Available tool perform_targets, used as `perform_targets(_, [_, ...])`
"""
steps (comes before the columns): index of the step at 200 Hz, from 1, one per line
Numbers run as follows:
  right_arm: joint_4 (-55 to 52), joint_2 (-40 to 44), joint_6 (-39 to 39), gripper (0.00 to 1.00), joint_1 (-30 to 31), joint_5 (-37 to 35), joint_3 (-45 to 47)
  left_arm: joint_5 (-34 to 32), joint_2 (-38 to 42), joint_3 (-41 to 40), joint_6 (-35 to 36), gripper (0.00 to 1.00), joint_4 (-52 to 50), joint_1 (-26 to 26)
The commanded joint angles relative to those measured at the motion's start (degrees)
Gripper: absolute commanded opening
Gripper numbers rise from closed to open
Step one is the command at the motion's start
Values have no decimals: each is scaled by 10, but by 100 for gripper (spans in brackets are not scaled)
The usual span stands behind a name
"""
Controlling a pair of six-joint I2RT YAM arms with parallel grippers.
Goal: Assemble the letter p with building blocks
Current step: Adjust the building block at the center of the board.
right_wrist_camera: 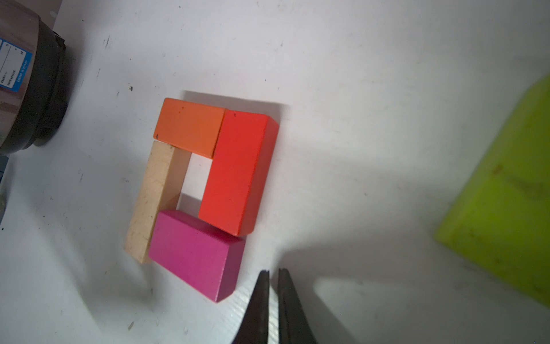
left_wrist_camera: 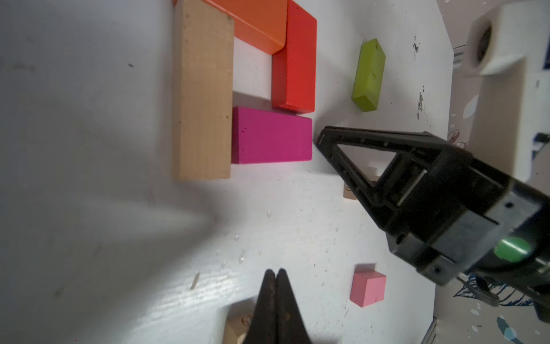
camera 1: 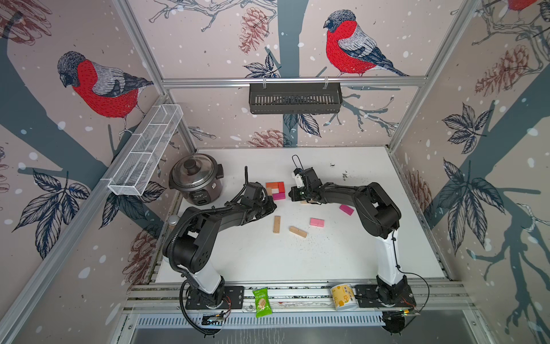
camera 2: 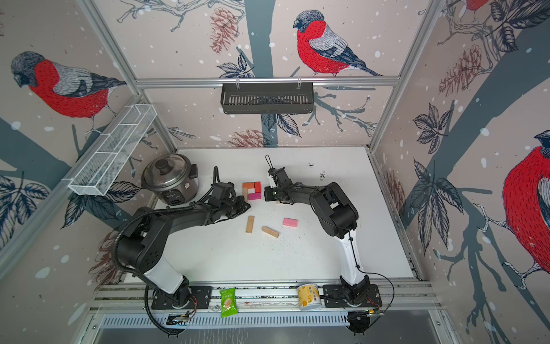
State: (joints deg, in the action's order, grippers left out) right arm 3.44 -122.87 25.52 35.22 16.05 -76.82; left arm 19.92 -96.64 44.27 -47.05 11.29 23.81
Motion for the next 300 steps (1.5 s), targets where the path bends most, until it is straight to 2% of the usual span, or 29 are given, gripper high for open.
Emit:
perform_targets(1, [-42, -2, 1, 12, 0, 1, 2, -15, -27, 17, -23, 1, 35, 1])
perform_targets(105, [-44, -14, 0, 13, 0, 15, -9, -34, -90, 50, -56, 0, 55, 0])
perform_targets(300, [-57, -36, -6, 14, 2, 22, -31, -44, -110, 72, -65, 0, 47, 0])
